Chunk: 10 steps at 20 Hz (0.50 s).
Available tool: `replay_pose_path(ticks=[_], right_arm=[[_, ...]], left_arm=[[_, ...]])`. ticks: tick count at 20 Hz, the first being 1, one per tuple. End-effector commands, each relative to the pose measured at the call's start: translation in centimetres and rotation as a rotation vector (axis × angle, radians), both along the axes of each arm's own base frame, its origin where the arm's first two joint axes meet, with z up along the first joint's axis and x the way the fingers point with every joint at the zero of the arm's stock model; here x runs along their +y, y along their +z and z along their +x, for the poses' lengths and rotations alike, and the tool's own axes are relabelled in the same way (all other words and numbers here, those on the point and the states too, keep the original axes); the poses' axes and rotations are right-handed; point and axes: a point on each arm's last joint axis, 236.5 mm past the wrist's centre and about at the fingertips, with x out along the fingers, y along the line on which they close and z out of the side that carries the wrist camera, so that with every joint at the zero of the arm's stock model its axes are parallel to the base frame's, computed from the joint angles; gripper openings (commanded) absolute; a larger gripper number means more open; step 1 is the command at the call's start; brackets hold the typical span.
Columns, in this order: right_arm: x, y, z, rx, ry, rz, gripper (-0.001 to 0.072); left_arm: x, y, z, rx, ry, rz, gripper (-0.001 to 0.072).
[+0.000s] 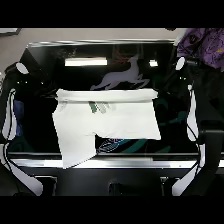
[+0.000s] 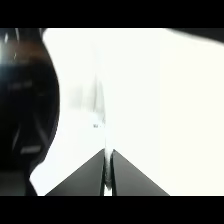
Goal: Fold the clothes and pants, and hang the long-sleeved shirts on hangers.
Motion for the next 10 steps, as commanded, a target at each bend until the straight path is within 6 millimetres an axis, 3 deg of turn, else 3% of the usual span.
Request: replay_pose_path(ticks=[1, 4, 10], right_arm=[[0.1, -1.5, -3.0, 0.155, 0.011, 0.004, 0.0029], [0.1, -2.0, -4.2, 0.218, 0.004, 0.005, 0.0029], [1.2, -3.3, -4.7, 0.254, 0.013, 0.005, 0.0029]], left_arm=[[-0.1, -0.6, -3.0, 0.126, -0.038, 0.032, 0.0015], [0.5, -0.7, -4.0, 0.170, -0.052, 0.072, 0.0015], [0.2, -1.9, -4.2, 0.195, -0.063, 0.070, 0.0016]])
